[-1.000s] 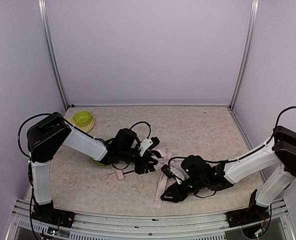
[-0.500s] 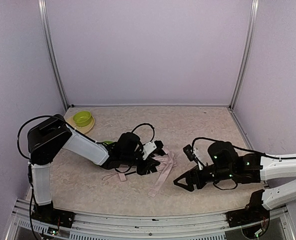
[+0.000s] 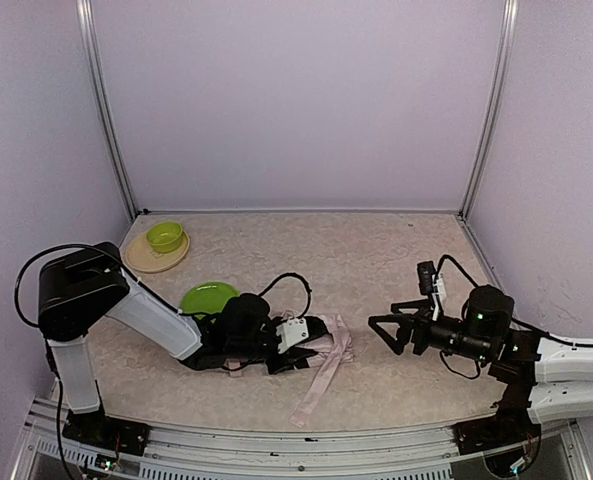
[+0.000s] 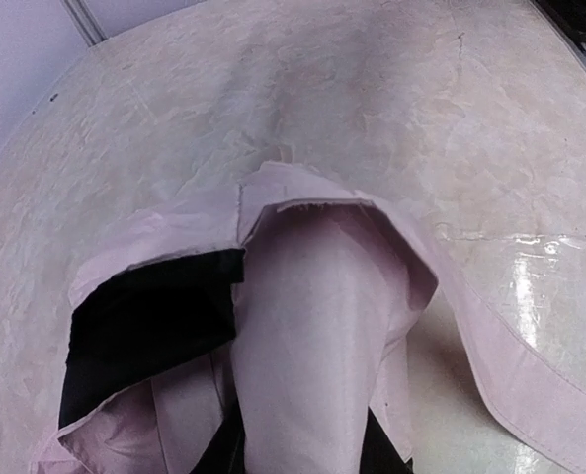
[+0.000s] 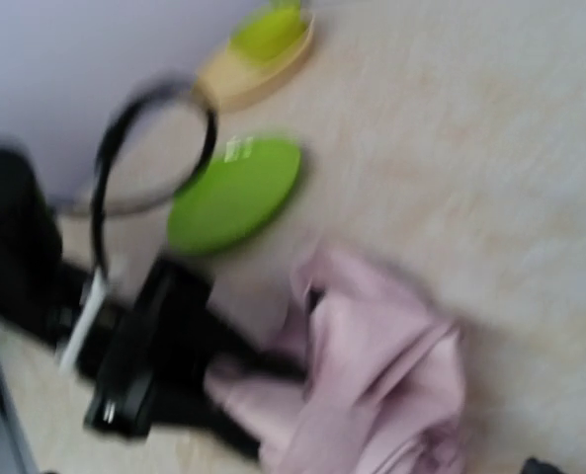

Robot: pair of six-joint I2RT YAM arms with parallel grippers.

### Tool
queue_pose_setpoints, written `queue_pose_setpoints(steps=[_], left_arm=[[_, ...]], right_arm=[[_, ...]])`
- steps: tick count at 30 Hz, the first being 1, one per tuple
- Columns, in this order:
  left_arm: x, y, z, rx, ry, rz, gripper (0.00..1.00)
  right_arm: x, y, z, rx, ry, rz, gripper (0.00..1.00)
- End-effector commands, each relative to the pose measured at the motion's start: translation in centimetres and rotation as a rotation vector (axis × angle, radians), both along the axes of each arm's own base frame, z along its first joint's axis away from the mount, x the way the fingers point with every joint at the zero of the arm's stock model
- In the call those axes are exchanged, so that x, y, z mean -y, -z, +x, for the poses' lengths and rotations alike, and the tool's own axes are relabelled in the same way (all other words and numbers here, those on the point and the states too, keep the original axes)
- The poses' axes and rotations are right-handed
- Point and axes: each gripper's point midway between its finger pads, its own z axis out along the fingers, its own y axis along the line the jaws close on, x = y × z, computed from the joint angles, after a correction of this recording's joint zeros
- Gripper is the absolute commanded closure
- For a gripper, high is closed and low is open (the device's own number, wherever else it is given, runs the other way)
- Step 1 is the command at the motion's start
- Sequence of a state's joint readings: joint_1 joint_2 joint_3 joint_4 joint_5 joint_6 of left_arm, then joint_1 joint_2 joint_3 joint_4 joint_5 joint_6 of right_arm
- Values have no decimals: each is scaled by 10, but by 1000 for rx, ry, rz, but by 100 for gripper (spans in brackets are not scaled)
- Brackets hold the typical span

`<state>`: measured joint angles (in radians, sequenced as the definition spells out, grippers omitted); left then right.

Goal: Put away the umbrella

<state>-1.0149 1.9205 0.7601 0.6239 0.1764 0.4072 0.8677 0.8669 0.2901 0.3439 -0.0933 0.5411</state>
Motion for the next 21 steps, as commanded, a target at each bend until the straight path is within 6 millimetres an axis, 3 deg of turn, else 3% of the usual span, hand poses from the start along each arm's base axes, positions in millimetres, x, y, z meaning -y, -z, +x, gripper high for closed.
queue_pose_setpoints(steps=[1,4,6,9,12,16,21], left_arm=[[-31,69,-31,-46,90,217,95],[-26,71,-23,-32,80,234,96],[-24,71,-19,0,67,244,97],[-25,68,-15,40,42,236,97],[-28,67,-14,60,28,218,97],[-27,65,-16,69,34,209,97],[-28,64,-19,75,34,208,97]], right_arm=[[27,-22,4,114,106,160,0],[14,1,-10,45,-8,79,8],[6,37,-19,-103,-53,-8,1],[-10,80,-47,-240,-115,-56,0],[-28,94,-61,-250,-142,-79,2],[-45,103,-56,-254,-147,-48,9],[-88,124,-57,-281,-273,-128,13]])
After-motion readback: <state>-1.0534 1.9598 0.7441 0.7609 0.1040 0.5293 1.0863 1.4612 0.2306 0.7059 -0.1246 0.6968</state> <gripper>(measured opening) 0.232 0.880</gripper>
